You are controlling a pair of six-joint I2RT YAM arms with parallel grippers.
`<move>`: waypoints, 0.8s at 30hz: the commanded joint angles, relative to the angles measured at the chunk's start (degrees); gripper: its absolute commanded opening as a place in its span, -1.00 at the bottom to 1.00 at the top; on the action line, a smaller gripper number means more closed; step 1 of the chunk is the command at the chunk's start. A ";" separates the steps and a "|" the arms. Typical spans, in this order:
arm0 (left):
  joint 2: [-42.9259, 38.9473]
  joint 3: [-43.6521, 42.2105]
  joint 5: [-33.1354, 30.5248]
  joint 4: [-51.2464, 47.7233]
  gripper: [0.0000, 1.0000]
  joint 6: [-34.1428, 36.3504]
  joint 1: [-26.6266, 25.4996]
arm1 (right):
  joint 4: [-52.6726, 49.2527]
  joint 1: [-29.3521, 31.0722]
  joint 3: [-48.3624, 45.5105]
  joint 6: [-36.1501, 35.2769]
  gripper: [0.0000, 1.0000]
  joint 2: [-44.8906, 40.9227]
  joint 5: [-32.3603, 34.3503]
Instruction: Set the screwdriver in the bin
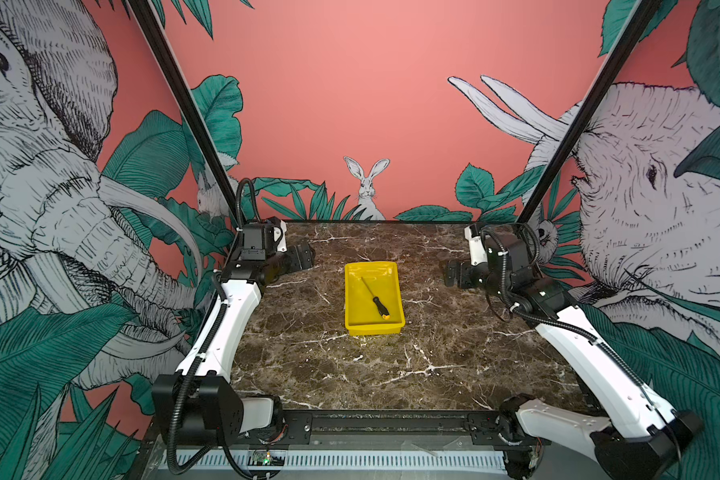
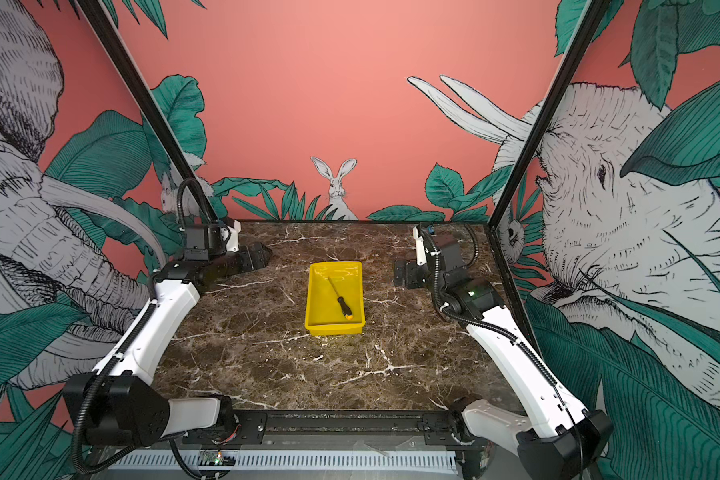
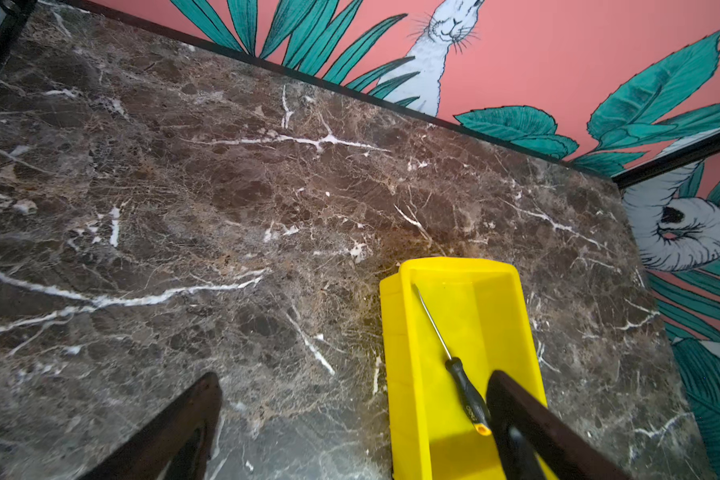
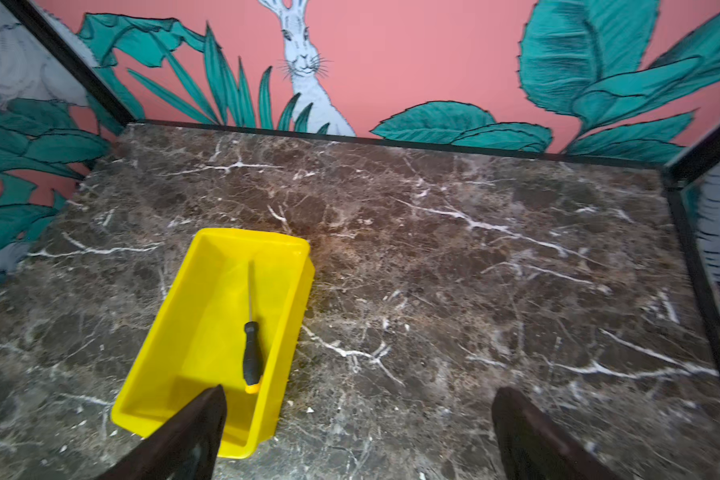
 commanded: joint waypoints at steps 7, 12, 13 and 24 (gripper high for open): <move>-3.55 -11.48 -7.98 23.38 0.99 10.84 -1.86 | -0.36 -1.64 -7.38 -5.41 0.98 -8.40 12.97; -3.70 -16.32 -11.29 28.37 0.99 17.04 -1.97 | 1.92 -1.86 -10.18 -8.95 0.98 -10.18 17.21; -3.81 -17.63 -12.82 29.68 0.99 16.35 -1.89 | 3.45 -1.87 -11.11 -10.52 0.98 -10.18 17.60; 0.37 -28.71 -21.55 46.13 0.99 17.73 -1.87 | 17.01 -2.16 -19.96 -16.99 0.98 -7.31 19.34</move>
